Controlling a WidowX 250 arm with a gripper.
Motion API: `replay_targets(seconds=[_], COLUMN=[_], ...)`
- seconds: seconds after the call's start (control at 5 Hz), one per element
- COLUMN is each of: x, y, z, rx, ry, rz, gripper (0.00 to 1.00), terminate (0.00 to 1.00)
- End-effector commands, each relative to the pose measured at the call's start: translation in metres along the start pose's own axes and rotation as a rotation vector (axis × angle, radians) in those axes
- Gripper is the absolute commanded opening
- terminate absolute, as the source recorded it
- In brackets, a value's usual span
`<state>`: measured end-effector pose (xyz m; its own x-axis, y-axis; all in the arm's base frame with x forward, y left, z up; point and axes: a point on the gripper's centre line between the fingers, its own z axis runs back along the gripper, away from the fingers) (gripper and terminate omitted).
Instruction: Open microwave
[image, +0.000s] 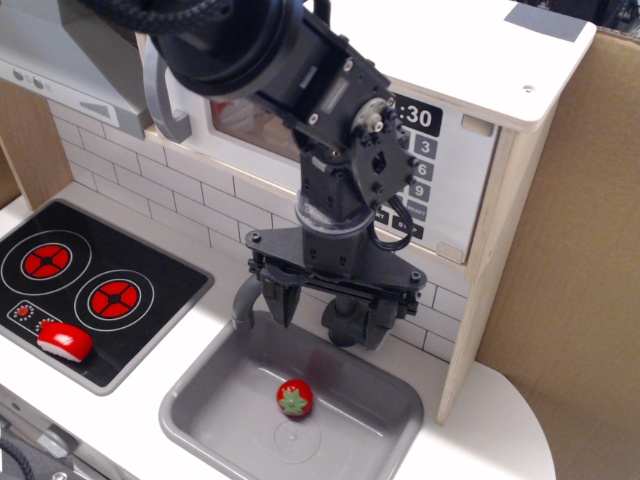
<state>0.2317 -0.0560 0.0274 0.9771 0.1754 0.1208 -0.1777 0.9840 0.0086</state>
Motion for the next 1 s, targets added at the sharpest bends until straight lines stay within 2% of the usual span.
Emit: replay_targets(seconds=[0.0,0.2,0.6,0.8], x=[0.000,-0.005,0.001,0.015], y=[0.000,0.011,0.037,0.062], z=[0.000,-0.001,-0.018,-0.010], rx=[0.000,0.009,-0.002,-0.006], ry=[0.000,-0.005,-0.052,-0.068], rz=[0.000,-0.140,-0.071,-0.024], gripper=[1.00,1.00,1.00,1.00], terminate=[0.00,0.00,0.00,0.00])
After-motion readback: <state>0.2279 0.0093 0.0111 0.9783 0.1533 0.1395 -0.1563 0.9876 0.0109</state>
